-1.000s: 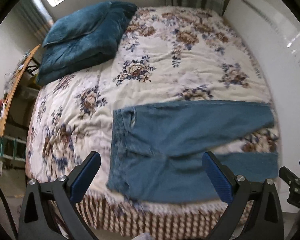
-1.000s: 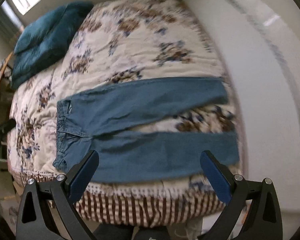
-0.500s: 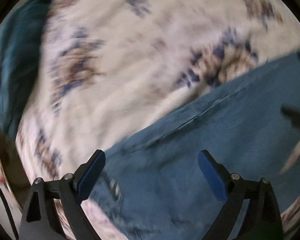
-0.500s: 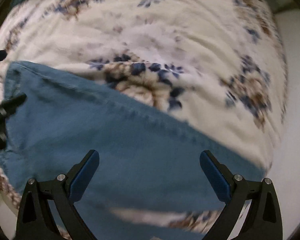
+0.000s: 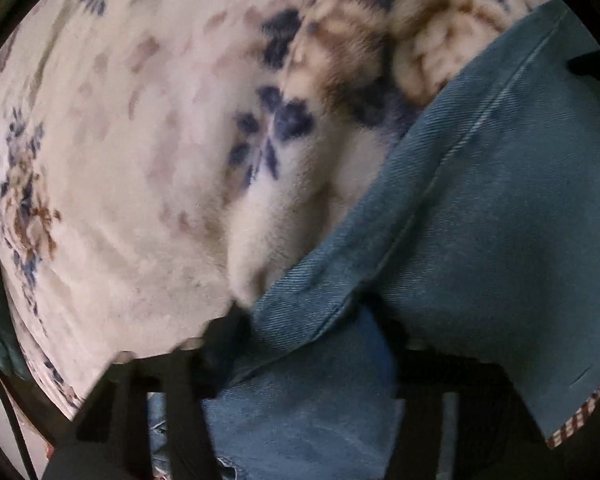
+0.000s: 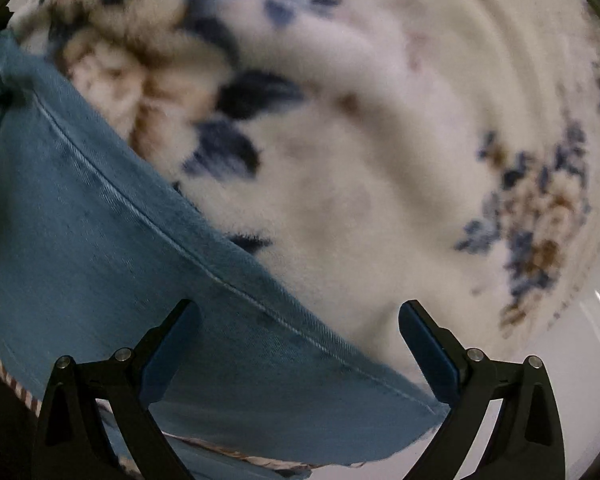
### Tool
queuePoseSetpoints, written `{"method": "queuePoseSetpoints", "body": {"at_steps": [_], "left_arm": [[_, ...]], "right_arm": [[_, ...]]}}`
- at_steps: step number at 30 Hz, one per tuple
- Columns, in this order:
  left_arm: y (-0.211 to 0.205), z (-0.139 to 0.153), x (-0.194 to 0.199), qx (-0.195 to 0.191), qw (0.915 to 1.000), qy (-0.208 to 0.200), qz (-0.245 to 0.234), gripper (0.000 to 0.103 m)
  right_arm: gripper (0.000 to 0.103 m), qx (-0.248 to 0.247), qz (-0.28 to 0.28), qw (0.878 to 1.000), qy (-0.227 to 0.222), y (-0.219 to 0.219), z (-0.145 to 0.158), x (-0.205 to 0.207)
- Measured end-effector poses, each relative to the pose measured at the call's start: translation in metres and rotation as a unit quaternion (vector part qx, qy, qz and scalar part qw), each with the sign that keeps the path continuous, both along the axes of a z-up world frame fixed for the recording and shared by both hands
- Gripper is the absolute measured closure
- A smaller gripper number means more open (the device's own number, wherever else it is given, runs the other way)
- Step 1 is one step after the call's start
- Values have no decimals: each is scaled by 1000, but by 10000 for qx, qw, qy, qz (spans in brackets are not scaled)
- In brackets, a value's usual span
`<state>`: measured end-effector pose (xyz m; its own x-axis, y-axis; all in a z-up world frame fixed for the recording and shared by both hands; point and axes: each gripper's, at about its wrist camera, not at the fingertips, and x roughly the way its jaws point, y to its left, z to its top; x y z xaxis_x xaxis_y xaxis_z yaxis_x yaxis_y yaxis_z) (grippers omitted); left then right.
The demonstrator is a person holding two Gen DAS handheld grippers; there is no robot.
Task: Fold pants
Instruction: 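Lower both grippers onto the jeans leg hems and close on them, then lift the hems with both grippers and fold them over onto the waistband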
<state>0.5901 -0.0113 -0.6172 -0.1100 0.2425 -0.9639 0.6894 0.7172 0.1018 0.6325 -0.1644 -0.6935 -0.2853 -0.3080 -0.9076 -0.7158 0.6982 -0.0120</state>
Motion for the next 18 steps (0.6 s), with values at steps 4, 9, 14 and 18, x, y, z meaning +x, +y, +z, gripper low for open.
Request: {"method": "queuePoseSetpoints", "body": {"at_steps": [4, 9, 14, 18], "left_arm": [[15, 30, 8, -257, 9985, -246, 427, 87], [28, 66, -9, -595, 9937, -557, 774, 95], [40, 111, -45, -872, 9856, -922, 1114, 96], [38, 143, -94, -1124, 9745, -1180, 1543, 96]], "right_arm": [[84, 272, -81, 9996, 83, -1, 7, -12], [97, 381, -331, 9982, -316, -12, 41, -40], [97, 597, -700, 9924, -814, -27, 86, -82], [97, 779, -1118, 9826, -1259, -39, 133, -124]]}}
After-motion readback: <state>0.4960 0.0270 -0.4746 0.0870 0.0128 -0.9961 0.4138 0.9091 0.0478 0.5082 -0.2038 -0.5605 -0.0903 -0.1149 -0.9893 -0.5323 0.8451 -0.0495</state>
